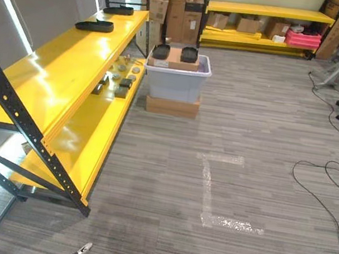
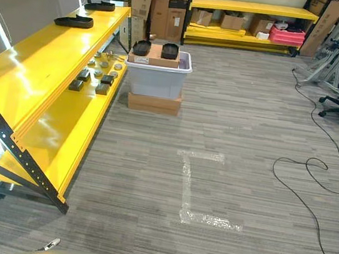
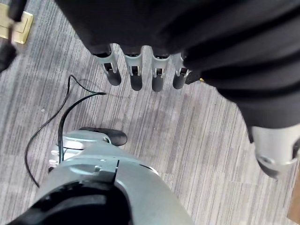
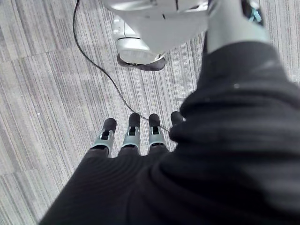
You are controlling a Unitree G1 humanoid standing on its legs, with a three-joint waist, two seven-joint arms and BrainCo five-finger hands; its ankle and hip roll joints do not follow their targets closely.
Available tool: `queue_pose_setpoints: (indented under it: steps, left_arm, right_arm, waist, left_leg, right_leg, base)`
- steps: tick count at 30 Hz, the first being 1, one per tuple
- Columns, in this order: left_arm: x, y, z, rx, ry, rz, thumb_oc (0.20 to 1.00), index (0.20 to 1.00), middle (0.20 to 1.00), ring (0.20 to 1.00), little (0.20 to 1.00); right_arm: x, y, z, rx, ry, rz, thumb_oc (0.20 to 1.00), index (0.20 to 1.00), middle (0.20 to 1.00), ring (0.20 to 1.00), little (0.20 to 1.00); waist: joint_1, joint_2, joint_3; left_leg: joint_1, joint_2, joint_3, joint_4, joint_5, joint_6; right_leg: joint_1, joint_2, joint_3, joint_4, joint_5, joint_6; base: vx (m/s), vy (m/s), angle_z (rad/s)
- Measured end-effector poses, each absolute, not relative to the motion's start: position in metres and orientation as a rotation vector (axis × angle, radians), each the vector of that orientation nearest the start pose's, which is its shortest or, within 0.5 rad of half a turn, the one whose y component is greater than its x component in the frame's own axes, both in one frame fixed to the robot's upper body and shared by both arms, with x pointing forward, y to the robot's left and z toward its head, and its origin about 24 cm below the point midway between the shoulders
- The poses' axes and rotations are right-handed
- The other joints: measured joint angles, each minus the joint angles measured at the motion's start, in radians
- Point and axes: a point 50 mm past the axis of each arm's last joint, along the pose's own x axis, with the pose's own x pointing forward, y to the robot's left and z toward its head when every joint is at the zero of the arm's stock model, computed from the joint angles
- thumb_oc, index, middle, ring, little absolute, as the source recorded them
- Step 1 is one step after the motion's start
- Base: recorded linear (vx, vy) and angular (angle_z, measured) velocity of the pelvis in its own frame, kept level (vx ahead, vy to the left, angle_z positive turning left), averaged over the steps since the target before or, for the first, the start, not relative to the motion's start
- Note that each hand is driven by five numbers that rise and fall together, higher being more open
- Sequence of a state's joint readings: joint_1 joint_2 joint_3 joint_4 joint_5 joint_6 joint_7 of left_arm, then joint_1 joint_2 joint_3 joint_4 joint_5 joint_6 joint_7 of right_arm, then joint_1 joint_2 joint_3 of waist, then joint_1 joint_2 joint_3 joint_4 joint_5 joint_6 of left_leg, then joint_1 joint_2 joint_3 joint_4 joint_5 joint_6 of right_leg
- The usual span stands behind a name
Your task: Move parts from the plastic box to the shelf.
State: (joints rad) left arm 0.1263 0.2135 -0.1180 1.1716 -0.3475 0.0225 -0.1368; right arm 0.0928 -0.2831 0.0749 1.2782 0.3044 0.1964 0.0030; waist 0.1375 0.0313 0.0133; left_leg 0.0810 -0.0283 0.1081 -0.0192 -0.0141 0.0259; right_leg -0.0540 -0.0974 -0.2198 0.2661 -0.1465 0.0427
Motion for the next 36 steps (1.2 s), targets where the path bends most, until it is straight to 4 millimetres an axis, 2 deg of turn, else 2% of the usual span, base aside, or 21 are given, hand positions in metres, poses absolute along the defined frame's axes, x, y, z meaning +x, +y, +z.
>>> queue_pose_setpoints:
  steps: [11,16,36]
  left_arm:
    - [0.0467,0.2181,-0.1694,-0.149,1.288,0.145,1.000,1.000,1.000,1.000,1.000]
    - [0.0389,0.2190,-0.1706,-0.149,1.319,0.156,1.000,1.000,1.000,1.000,1.000]
    - [0.0391,0.2184,-0.1708,-0.175,1.317,0.174,1.000,1.000,1.000,1.000,1.000]
  right_arm:
    - [0.0177,-0.2566,-0.1663,-0.015,1.521,-0.322,1.000,1.000,1.000,1.000,1.000]
    - [0.0165,-0.2568,-0.1663,-0.016,1.525,-0.319,1.000,1.000,1.000,1.000,1.000]
    - [0.0129,-0.2577,-0.1663,-0.026,1.545,-0.336,1.000,1.000,1.000,1.000,1.000]
  waist:
    - [0.000,0.003,-0.004]
    - [0.000,0.003,-0.010]
    - [0.005,-0.001,-0.018]
  left_leg:
    - [0.004,0.000,0.000,0.000,0.000,0.000]
    - [0.004,0.000,0.000,0.000,0.000,0.000]
    - [0.007,-0.001,-0.002,0.002,0.000,0.000]
  right_leg:
    - [0.004,0.000,-0.001,0.000,0.000,0.000]
    - [0.004,0.000,-0.001,0.001,0.000,0.000]
    - [0.006,-0.001,-0.001,0.002,0.000,0.000]
  base:
    - [0.00,0.000,0.00]
    - [0.00,0.000,0.00]
    - [0.01,0.008,0.00]
